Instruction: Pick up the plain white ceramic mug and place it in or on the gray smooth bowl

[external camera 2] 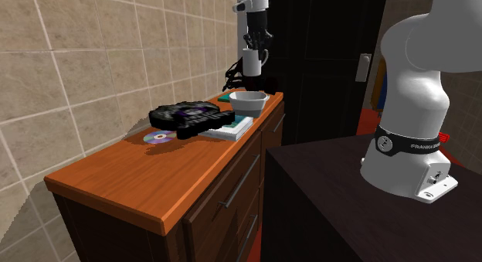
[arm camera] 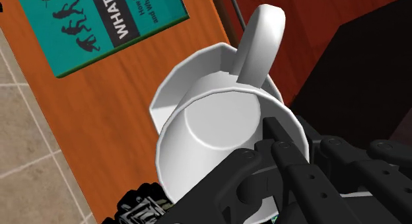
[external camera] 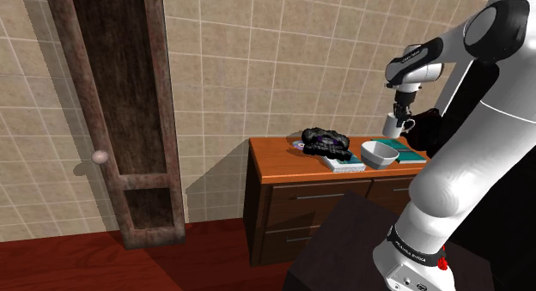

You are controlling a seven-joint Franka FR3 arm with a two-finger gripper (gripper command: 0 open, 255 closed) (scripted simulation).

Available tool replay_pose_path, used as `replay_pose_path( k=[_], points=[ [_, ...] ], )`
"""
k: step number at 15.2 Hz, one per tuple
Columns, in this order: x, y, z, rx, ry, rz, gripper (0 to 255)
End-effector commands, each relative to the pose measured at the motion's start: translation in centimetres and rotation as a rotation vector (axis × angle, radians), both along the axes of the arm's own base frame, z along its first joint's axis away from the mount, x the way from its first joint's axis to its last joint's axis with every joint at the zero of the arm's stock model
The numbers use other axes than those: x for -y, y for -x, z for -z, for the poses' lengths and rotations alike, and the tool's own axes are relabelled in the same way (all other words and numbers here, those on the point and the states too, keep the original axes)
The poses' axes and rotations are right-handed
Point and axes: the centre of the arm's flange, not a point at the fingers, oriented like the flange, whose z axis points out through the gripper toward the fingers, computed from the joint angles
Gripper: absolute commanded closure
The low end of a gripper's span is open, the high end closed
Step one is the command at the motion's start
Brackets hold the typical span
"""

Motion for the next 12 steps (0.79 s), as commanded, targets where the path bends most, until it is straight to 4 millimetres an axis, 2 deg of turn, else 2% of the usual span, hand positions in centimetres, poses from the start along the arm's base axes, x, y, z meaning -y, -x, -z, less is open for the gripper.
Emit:
replay_pose_path(
  k=[1, 12],
  points=[
    [0.9, 1.1, 0.4, -0.001, 0.0, -0.002, 255],
    [0.9, 1.1, 6.2, -0.001, 0.0, -0.002, 255]
  ],
)
